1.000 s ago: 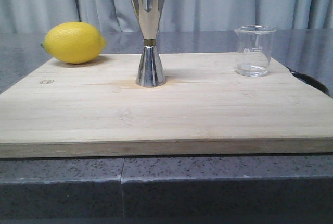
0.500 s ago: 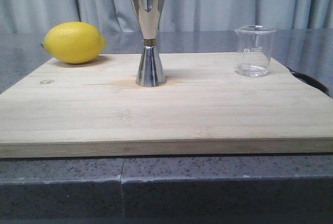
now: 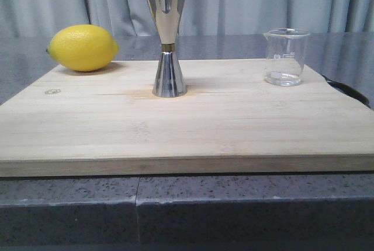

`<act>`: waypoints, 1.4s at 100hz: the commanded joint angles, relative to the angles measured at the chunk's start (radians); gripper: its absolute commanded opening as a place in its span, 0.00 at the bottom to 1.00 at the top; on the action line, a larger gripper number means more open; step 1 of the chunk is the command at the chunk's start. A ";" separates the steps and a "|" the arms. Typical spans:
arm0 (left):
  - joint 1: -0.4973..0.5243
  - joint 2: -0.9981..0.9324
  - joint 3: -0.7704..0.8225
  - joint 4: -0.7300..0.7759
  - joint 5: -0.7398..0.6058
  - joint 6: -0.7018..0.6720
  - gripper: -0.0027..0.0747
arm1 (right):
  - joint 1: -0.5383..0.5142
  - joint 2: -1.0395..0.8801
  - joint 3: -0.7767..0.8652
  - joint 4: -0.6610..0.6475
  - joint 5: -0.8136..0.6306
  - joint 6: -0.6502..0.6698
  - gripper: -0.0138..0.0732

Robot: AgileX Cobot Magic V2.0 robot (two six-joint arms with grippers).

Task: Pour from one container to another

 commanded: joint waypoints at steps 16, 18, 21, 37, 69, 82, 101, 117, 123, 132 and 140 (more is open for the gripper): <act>0.073 -0.103 0.064 0.027 -0.171 -0.005 0.01 | -0.001 -0.003 -0.035 -0.015 -0.072 -0.009 0.08; 0.085 -0.123 0.085 0.030 -0.195 -0.005 0.01 | -0.001 -0.003 -0.035 -0.015 -0.072 -0.009 0.08; 0.118 -0.152 0.117 0.032 -0.225 -0.005 0.01 | -0.001 -0.003 -0.035 -0.015 -0.072 -0.009 0.08; 0.232 -0.350 0.354 0.045 -0.437 -0.003 0.01 | -0.001 -0.003 -0.035 -0.015 -0.072 -0.009 0.08; 0.311 -0.715 0.818 0.023 -0.749 -0.003 0.01 | -0.001 -0.003 -0.035 -0.015 -0.072 -0.009 0.08; 0.320 -0.793 0.924 0.001 -0.814 -0.003 0.01 | -0.001 -0.003 -0.035 -0.015 -0.072 -0.009 0.08; 0.322 -0.792 0.970 0.000 -0.867 -0.003 0.01 | -0.001 -0.003 -0.035 -0.015 -0.069 -0.009 0.08; 0.322 -0.792 0.970 0.002 -0.868 -0.003 0.01 | -0.001 -0.003 -0.035 -0.015 -0.069 -0.009 0.08; 0.322 -0.792 0.970 0.002 -0.868 -0.003 0.01 | -0.001 -0.003 -0.035 -0.015 -0.069 -0.009 0.08; 0.322 -0.792 0.970 0.002 -0.866 -0.003 0.01 | -0.001 -0.003 -0.035 -0.015 -0.069 -0.009 0.08; 0.322 -0.792 0.970 0.002 -0.866 -0.003 0.01 | -0.001 -0.003 -0.035 -0.015 -0.069 -0.009 0.08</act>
